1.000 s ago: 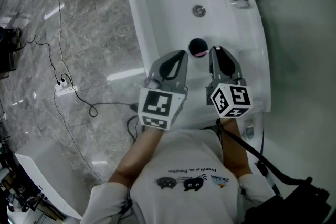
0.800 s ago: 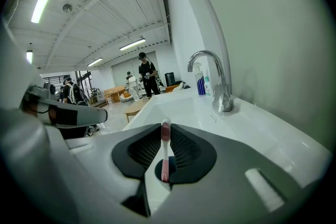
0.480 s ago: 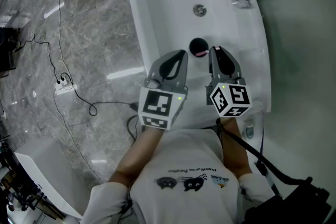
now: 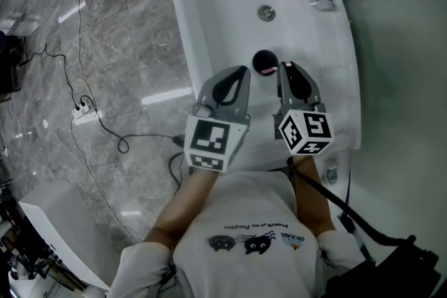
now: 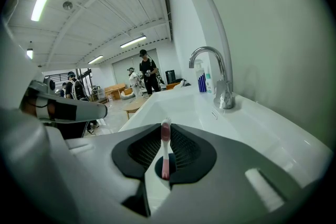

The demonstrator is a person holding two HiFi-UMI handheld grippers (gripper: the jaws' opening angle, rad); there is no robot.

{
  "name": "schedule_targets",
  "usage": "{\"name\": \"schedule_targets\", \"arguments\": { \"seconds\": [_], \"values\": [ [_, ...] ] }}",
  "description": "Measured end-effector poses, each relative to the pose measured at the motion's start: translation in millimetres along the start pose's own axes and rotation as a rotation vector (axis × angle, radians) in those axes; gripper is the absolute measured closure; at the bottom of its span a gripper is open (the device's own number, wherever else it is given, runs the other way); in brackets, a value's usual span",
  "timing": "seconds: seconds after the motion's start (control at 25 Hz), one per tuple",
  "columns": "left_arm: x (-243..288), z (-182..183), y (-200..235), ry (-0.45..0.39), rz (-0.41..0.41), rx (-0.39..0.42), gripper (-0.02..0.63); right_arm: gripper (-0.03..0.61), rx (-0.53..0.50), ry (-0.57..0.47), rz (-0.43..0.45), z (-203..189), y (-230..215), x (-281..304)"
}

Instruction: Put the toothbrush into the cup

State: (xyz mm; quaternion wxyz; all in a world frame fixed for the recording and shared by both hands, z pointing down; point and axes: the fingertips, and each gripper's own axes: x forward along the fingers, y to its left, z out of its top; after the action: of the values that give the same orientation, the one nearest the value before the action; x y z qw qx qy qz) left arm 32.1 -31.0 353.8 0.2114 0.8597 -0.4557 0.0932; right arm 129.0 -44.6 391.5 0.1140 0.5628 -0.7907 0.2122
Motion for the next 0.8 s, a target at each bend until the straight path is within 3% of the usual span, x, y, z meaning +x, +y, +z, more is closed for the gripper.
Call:
{"name": "schedule_targets", "arguments": {
  "seconds": [0.8],
  "values": [
    [0.4,-2.7,-2.7,0.008,-0.009,-0.004,0.614,0.523,-0.005,0.023,0.007,-7.2,3.6,2.7]
  ]
}}
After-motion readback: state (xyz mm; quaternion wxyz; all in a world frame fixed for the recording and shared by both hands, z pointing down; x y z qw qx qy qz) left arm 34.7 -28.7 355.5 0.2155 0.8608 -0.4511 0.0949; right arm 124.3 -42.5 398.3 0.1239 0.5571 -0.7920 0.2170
